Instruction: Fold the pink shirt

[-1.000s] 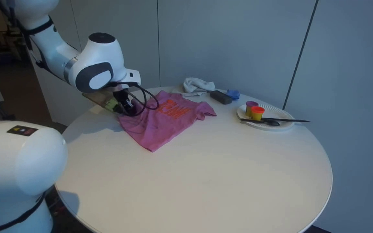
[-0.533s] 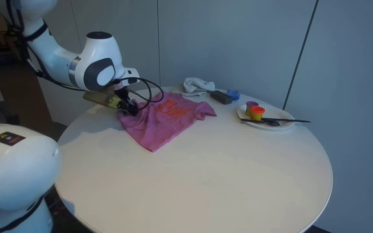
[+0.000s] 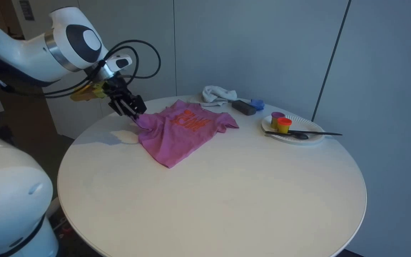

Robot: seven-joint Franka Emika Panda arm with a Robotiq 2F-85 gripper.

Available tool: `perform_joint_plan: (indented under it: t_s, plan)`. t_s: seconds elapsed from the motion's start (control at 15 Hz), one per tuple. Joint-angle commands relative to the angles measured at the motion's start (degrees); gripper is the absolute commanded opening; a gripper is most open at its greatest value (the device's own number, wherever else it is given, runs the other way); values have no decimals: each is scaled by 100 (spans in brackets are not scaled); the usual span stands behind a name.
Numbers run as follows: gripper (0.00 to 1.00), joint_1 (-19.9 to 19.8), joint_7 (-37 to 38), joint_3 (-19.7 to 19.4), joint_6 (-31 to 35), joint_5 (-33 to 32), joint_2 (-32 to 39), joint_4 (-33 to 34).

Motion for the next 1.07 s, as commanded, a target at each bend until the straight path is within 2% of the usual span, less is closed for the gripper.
perform_joint_plan:
  t_s: [0.0,0.07,0.33,0.53,0.73,0.87,1.0]
  plan:
    - [7,235,652,401,-1369,-306,-1241,-25]
    - [7,263,750,447,-1703,-383,-1467,-90]
    - [7,-149,1313,435,-2547,-1047,-1455,-8]
    - [7,-726,1771,231,-2731,-1939,-1063,59]
    - [7,-1285,2231,-58,-3059,-2987,-367,499]
    - [8,-1339,2434,-378,-3358,-3732,62,880]
    - [9,-1107,2403,-749,-3572,-4326,468,1297]
